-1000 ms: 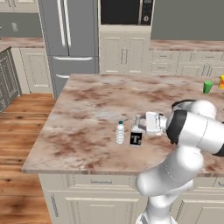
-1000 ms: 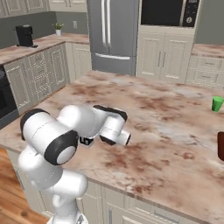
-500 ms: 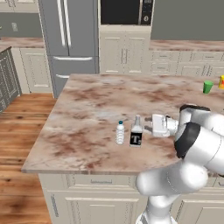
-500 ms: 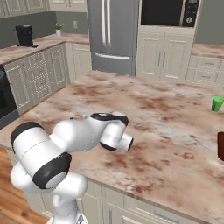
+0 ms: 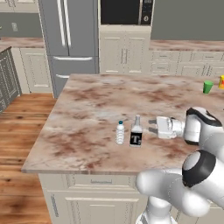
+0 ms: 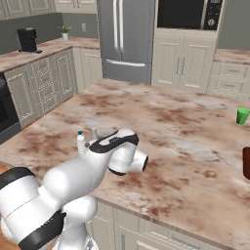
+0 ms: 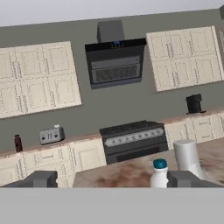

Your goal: Place the drinks on the dining counter in a tight cluster.

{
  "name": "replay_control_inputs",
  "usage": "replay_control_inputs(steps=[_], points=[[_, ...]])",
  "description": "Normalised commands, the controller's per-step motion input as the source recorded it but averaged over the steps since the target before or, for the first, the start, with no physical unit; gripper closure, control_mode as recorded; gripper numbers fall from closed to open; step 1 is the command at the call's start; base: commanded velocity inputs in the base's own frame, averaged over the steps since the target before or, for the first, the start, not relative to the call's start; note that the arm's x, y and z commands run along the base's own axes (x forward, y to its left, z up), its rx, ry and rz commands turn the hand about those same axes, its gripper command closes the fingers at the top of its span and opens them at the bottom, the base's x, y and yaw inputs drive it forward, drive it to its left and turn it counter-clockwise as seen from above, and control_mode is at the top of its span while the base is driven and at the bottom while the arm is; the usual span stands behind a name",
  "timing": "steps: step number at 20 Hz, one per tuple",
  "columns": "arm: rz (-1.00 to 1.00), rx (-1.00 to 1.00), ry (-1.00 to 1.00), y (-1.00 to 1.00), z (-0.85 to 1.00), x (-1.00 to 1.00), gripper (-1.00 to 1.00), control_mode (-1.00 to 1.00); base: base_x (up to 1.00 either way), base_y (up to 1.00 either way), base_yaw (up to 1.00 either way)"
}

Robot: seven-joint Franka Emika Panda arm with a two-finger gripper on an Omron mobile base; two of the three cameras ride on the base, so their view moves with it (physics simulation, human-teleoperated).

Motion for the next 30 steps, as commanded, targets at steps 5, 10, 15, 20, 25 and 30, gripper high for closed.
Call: replay_control_inputs(steps=[5, 10, 15, 20, 25, 30], points=[[0.00, -0.01, 0.00, -0.01, 0.08, -0.10, -1.00, -1.00, 0.00, 0.00, 0.00], [0.00, 0.00, 0.00, 0.00, 0.00, 0.00, -1.00, -1.00, 0.00, 0.00, 0.00], [0.00, 0.00, 0.01, 0.00, 0.00, -0.07, -1.00, 1.00, -0.23, 0.02, 0.01], [0.00, 0.00, 0.00, 0.00, 0.00, 0.00, -1.00, 1.00, -0.70, 0.17, 0.21], [0.00, 0.00, 0.00, 0.00, 0.00, 0.00, -1.00, 1.00, -0.35, 0.35, 0.70], [0.00, 0.00, 0.00, 0.00, 0.00, 0.00, -1.00, 1.00, -0.16, 0.27, 0.89]])
